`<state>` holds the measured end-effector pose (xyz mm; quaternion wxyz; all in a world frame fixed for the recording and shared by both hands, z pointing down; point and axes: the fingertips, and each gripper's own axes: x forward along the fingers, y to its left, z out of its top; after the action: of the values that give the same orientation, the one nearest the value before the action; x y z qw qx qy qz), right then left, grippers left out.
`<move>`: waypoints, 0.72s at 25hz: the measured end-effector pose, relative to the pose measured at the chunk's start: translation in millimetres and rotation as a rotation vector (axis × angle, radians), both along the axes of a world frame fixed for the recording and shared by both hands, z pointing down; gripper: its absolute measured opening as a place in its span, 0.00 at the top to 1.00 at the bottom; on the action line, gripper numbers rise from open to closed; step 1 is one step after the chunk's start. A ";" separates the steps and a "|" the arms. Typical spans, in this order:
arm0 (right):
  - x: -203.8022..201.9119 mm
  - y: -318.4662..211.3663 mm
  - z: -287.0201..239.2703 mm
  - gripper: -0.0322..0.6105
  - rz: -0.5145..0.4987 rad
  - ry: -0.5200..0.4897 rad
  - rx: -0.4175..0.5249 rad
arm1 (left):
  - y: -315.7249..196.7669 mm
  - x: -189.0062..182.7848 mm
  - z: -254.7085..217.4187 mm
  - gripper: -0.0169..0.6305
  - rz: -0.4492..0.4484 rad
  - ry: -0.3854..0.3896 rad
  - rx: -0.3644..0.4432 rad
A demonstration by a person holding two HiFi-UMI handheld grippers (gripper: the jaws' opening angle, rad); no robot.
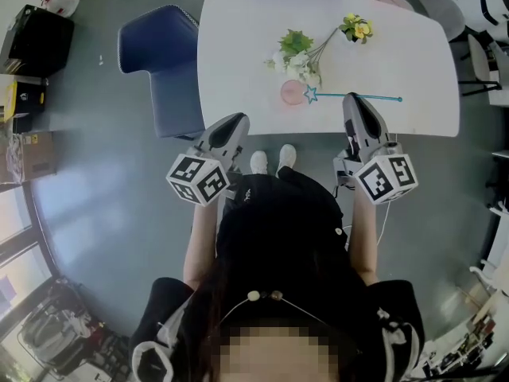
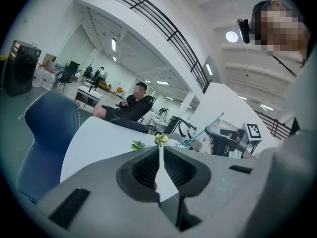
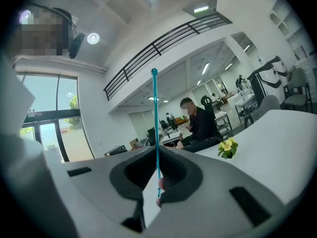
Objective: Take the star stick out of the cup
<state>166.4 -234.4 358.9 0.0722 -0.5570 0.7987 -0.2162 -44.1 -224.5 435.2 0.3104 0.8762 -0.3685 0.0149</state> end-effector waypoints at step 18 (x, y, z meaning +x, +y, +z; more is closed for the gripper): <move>-9.1 30.1 -44.2 0.92 -0.068 0.036 0.022 | 5.2 14.2 1.7 0.93 0.019 0.005 0.001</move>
<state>157.3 -204.3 314.6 0.0567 -0.5326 0.8205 -0.1998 -29.9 -219.2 436.9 0.3106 0.8798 -0.3594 0.0153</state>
